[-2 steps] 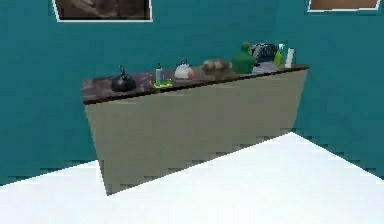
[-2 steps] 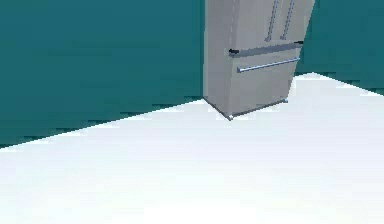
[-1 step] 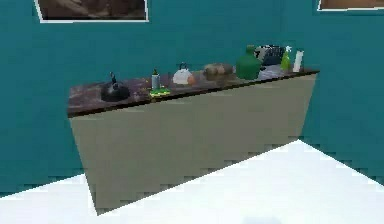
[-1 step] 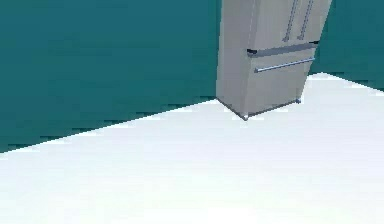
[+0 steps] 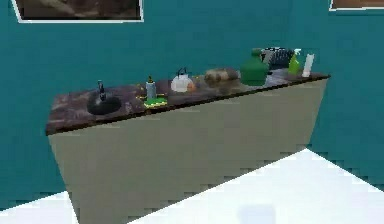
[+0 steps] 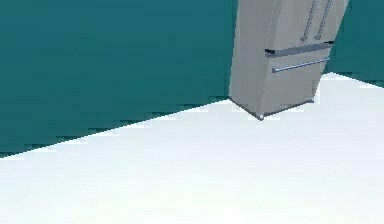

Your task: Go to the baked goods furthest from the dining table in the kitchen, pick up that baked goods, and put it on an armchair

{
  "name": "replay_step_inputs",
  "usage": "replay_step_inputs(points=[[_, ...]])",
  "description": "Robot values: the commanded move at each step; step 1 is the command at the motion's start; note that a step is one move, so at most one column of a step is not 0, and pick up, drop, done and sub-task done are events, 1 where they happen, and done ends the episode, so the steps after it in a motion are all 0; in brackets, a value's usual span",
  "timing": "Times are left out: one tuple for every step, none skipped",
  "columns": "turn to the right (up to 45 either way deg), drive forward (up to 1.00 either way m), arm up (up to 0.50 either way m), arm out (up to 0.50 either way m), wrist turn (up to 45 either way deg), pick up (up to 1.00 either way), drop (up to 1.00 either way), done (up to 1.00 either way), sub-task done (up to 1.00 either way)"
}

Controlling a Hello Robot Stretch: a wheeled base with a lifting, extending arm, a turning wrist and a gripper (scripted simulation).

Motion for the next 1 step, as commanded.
replay_step_inputs(points=[[24.0,0.00,0.00,0.00,0.0,0.00,0.00,0.00,0.00]])
